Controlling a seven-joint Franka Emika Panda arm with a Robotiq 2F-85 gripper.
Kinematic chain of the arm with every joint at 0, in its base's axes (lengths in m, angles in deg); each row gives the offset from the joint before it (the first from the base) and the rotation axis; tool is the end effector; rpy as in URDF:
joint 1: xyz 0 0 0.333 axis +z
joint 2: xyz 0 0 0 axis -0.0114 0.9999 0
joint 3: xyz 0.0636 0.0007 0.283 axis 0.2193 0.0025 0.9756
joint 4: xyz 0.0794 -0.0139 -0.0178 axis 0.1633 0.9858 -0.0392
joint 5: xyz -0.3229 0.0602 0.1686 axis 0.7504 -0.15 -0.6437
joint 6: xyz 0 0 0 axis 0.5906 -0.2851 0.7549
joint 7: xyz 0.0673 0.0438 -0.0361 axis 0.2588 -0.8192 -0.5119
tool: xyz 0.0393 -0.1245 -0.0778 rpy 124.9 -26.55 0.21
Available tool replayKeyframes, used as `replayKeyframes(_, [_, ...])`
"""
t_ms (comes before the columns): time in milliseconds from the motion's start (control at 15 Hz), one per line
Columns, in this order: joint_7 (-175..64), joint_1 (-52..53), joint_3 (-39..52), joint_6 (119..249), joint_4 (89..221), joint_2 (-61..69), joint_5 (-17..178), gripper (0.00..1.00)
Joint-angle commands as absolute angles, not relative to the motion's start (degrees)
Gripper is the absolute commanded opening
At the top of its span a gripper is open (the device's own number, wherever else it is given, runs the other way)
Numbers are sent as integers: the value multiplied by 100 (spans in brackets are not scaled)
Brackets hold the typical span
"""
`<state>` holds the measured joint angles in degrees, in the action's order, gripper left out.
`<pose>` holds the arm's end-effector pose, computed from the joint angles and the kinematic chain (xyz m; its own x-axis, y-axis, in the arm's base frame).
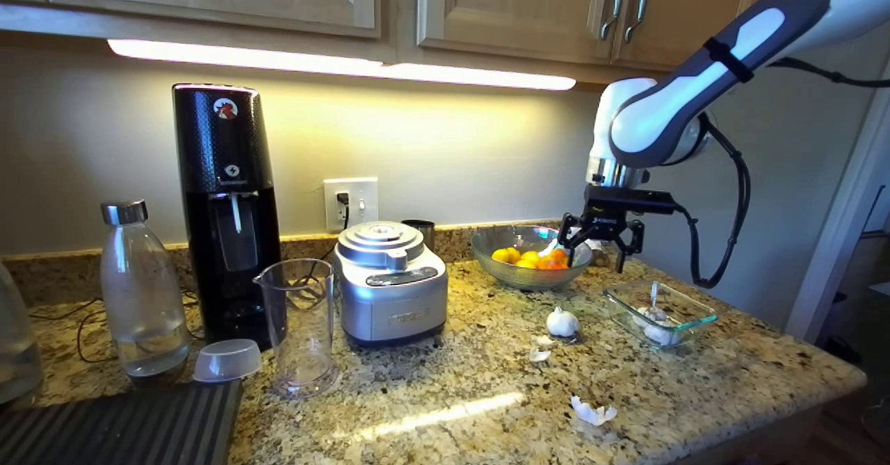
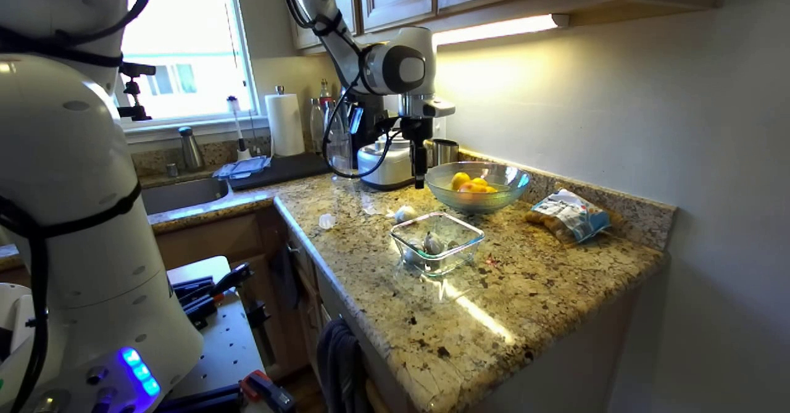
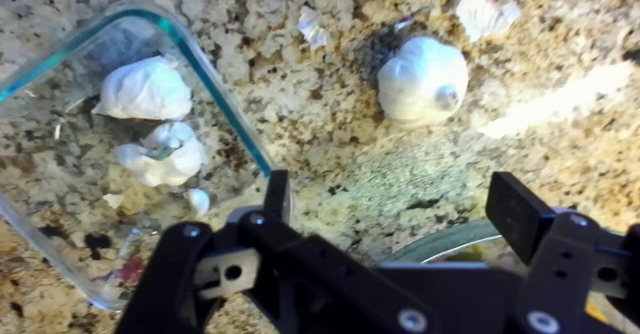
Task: Put all the garlic in the square bowl
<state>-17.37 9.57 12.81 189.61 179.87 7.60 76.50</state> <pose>0.5602 0.1273 0.2170 0.8590 -0.5119 0.0080 -0.5111 -0.8583 -0.0459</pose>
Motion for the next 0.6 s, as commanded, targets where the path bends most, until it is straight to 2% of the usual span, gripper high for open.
replayKeyframes(0, [-2775,840,1587,18918,17749,1047,7097,100])
replayKeyframes(533, [-3526,1130,1475,18785,17121,1958,7213,100])
